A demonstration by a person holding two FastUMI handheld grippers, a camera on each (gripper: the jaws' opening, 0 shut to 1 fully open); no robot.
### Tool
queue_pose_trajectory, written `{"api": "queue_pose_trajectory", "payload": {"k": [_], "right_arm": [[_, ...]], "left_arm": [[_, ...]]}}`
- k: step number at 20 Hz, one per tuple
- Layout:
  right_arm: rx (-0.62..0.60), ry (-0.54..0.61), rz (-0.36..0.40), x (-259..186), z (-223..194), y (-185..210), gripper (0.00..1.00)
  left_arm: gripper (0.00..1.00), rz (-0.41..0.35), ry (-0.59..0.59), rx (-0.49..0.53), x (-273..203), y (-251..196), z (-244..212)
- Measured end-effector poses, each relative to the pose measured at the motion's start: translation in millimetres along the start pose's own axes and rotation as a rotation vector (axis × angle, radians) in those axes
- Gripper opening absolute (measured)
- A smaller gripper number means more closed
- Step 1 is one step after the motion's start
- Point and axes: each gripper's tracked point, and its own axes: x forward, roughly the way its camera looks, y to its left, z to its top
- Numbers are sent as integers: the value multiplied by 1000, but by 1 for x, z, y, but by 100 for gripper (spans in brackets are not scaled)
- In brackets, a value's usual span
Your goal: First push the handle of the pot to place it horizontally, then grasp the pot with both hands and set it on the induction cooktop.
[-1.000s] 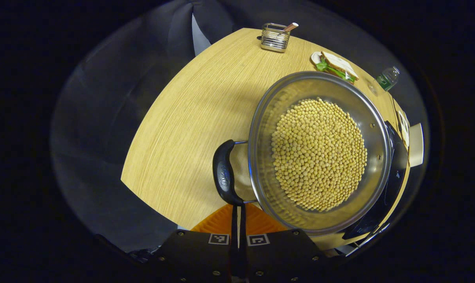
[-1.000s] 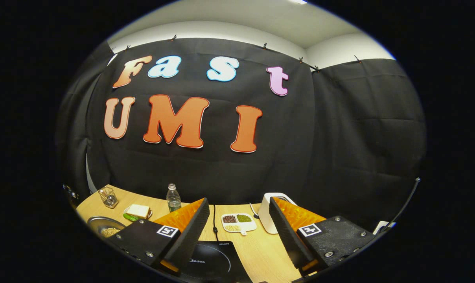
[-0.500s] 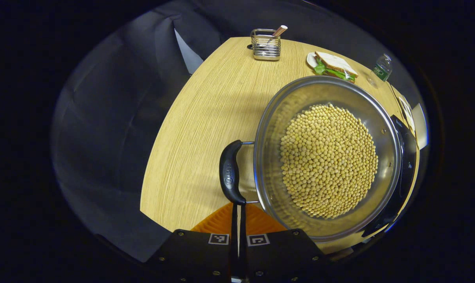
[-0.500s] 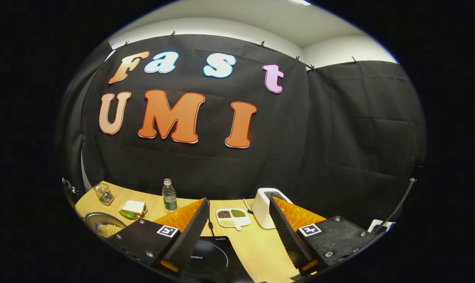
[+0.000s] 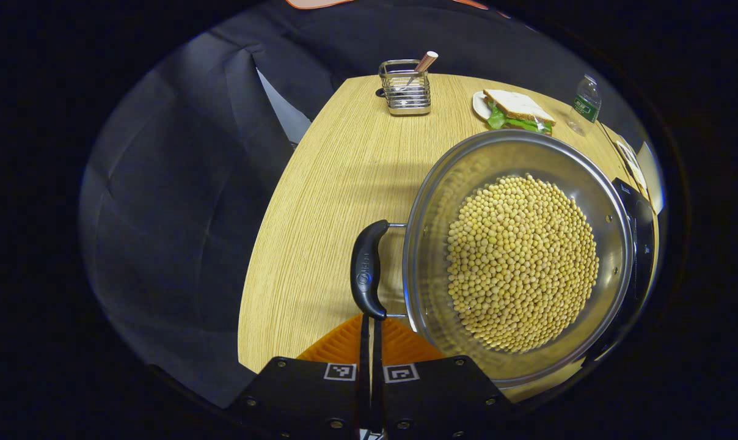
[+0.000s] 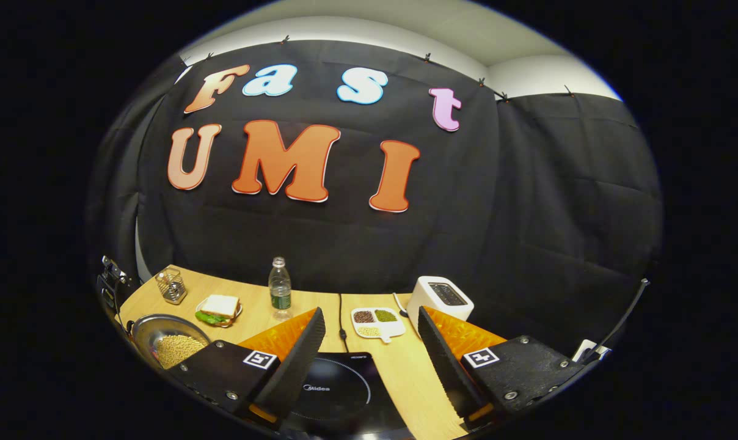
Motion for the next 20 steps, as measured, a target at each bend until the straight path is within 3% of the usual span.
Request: {"api": "queue_pose_trajectory", "payload": {"k": [10,17,20], "right_arm": [[56,321,329,-7,-83,129,95],[76,566,468,-14,-140,191,94],[103,639,490,-15,-154,209,91]], "left_arm": [[2,-36,-106,-38,8,10,20],[2,-144,-138,-86,-11,6,21],[2,-180,-158,-95,-25,10,22]]}}
